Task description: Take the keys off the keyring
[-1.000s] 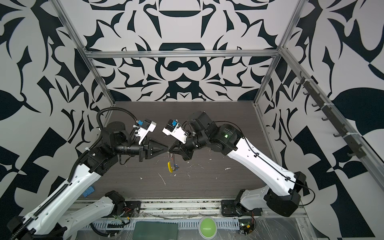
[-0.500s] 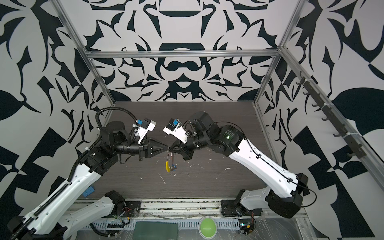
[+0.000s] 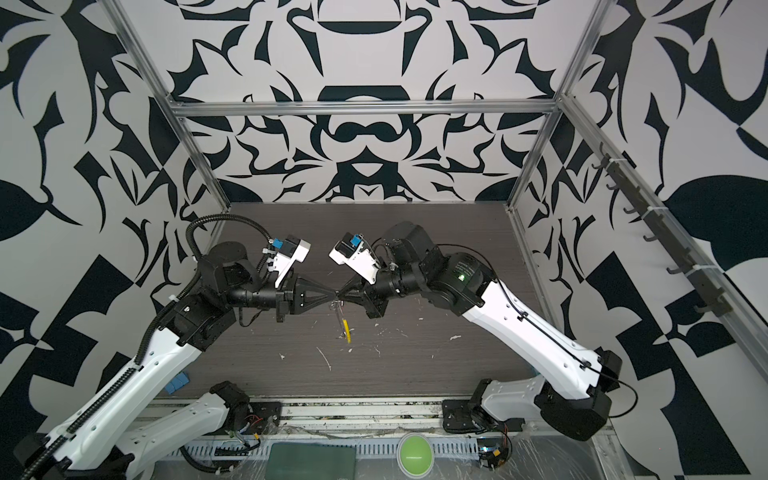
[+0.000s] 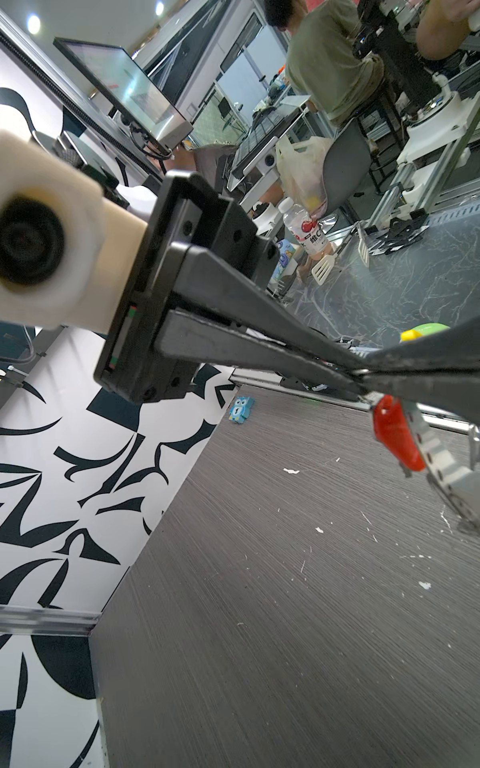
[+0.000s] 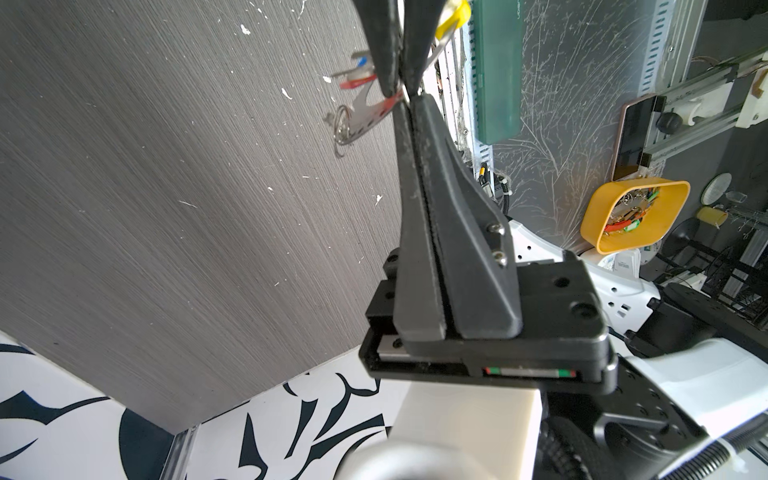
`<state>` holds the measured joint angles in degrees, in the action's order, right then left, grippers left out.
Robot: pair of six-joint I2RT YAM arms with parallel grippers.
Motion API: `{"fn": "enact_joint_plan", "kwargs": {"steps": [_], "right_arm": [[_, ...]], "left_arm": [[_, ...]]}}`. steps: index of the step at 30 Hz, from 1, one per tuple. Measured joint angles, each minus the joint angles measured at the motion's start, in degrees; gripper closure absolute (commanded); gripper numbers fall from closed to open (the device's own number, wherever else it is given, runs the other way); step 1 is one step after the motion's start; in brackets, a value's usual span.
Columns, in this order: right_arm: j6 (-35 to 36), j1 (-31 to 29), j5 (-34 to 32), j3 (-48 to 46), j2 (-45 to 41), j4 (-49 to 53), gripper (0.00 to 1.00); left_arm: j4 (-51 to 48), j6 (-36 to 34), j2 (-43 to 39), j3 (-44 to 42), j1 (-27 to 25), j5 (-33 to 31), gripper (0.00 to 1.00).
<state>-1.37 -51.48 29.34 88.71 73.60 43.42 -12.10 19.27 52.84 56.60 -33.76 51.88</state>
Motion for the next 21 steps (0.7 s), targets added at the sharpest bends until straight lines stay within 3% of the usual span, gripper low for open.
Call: {"fn": "enact_joint_plan", "kwargs": {"steps": [3, 9, 15, 21], "right_arm": [[-0.13, 0.02, -0.22, -0.48, -0.35, -1.05, 0.78], [0.07, -0.92, -4.52, -7.37, -5.31, -10.16, 0.6], [-0.98, -1.53, -7.19, -16.11, -12.46, -19.12, 0.56], [-1.88, -2.43, -7.3, -21.51, -13.18, -26.71, 0.5]], "left_arm": [[0.66, 0.26, -0.2, 0.0, 0.0, -0.46, 1.0], [4.98, 1.51, -4.11, -2.8, 0.0, -3.28, 1.0], [12.85, 2.95, -8.9, -6.99, 0.0, -6.54, 1.0], [19.93, 5.01, -9.53, -8.48, 0.0, -8.81, 1.0]]}}
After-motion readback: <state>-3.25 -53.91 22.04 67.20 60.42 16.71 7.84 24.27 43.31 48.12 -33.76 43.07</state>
